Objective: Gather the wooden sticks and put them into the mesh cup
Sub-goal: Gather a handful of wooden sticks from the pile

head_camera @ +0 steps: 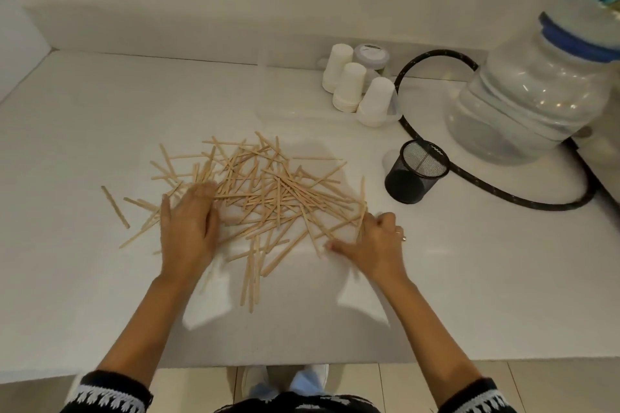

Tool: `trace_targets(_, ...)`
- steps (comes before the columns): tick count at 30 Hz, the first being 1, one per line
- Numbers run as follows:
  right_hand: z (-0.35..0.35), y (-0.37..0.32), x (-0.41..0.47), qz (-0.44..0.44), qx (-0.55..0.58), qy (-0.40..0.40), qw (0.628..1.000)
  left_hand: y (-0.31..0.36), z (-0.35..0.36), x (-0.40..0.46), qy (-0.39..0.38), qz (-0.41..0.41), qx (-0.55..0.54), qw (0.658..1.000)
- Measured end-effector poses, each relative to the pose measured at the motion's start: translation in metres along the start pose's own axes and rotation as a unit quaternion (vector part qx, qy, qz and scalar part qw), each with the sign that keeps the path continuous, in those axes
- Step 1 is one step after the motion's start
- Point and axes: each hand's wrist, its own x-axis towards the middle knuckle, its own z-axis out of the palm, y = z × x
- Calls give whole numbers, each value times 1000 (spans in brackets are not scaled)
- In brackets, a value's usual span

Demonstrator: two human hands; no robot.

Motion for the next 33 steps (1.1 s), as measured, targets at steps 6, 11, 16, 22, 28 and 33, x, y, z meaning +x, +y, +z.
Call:
trace_targets(6,3,12,4,-77,39,37,996,82,46,-9,-91,71,7,993)
trace_targets(11,3,24,9,-131,29,74,988,111,87,-4,-148,39,62,986)
trace_targets(16,4,27,9,-184,-38,89,978,114,97,-9,-144,23,103,984)
trace_targets(22,-5,19,19,-135,-103,44,984,115,97,-7,-156,14,102,982)
trace_targets(28,-11,13,28,-86,-103,-7,991,116,96,-5,-156,11,103,982)
trace_targets(33,-2,11,22,-111,-138,16,984,115,96,-6,-149,14,96,984)
